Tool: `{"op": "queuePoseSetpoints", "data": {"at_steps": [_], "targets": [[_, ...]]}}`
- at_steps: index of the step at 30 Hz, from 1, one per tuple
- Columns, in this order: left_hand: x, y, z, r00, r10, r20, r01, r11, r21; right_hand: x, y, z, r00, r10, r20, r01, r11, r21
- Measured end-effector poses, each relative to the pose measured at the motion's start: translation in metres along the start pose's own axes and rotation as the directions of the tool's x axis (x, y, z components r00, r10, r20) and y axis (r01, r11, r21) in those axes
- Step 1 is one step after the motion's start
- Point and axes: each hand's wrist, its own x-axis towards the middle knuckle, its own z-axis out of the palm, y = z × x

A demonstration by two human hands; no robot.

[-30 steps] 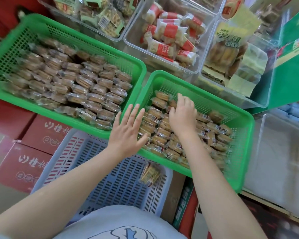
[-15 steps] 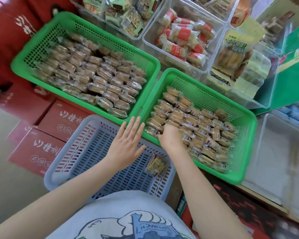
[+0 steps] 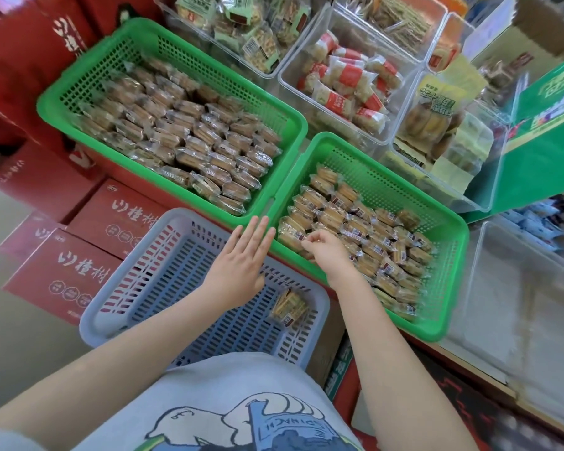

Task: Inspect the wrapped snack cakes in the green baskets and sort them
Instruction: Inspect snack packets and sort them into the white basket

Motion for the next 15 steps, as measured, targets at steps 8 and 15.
{"op": "queuePoseSetpoints", "data": {"at_steps": [8, 15], "targets": [[0.003, 0.007, -0.06, 0.983, -0.06, 0.171, 0.122, 0.916, -0.383, -0.059, -0.009, -0.038, 0.992, -0.114, -0.062, 0.127, 0.753, 0.645], [-0.023, 0.039, -0.124, 0.97, -0.059, 0.235, 0.195, -0.387, -0.901, -0.119, -0.005, -0.04, 0.989, -0.115, 0.093, -0.014, 0.557, 0.831]]}}
